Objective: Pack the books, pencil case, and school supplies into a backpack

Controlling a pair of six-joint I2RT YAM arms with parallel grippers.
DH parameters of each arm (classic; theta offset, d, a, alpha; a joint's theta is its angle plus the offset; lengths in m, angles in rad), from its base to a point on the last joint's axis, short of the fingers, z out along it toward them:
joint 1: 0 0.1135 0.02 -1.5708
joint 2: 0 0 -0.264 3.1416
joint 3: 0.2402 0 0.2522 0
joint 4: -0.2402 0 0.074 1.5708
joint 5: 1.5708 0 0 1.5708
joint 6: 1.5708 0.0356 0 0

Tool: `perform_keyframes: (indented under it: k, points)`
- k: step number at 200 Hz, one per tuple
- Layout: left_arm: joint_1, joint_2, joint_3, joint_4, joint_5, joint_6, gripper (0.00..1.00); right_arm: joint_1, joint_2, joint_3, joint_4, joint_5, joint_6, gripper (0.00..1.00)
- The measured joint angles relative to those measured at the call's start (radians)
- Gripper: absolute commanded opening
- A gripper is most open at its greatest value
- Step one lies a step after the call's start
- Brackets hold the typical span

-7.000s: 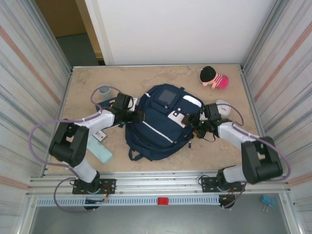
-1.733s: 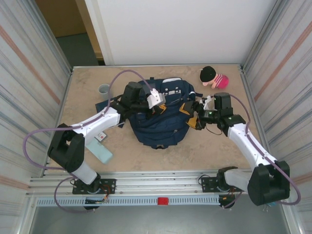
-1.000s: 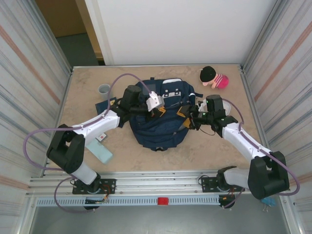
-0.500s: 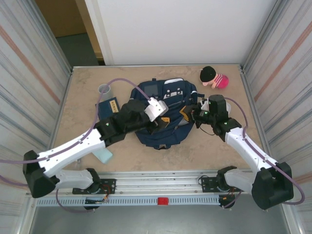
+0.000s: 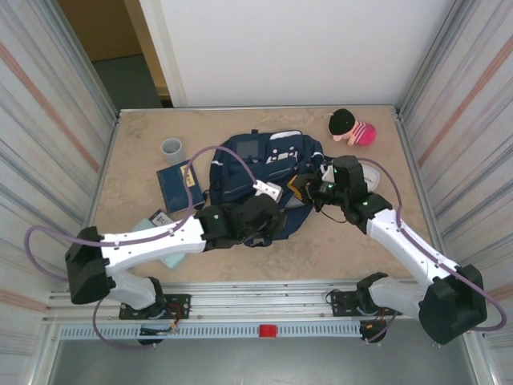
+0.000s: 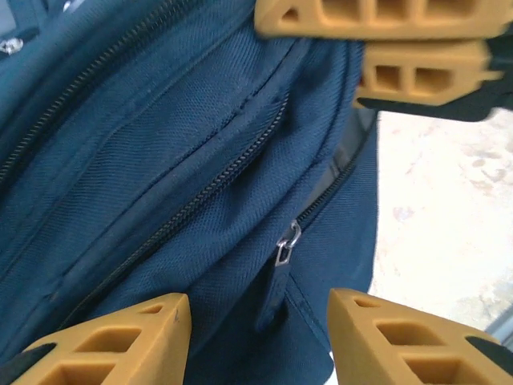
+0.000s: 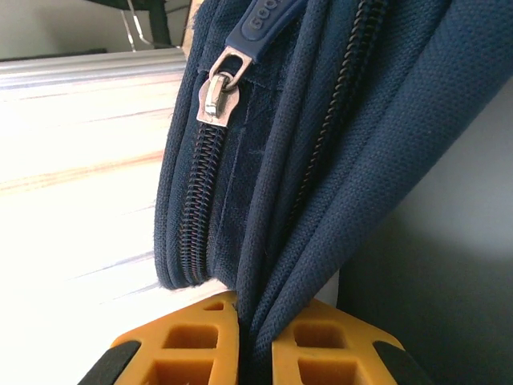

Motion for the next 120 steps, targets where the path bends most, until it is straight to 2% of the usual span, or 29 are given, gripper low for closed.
perform_keyframes:
  k: [56, 120]
  points:
    - [0.000, 0.052, 0.022, -0.002, -0.032, -0.078, 0.47, 0.014, 0.007, 0.014, -0.020, 0.022, 0.000, 0.13]
    - [-0.001, 0.052, 0.029, -0.002, 0.008, -0.130, 0.48, 0.014, 0.029, 0.038, -0.040, 0.022, 0.000, 0.13]
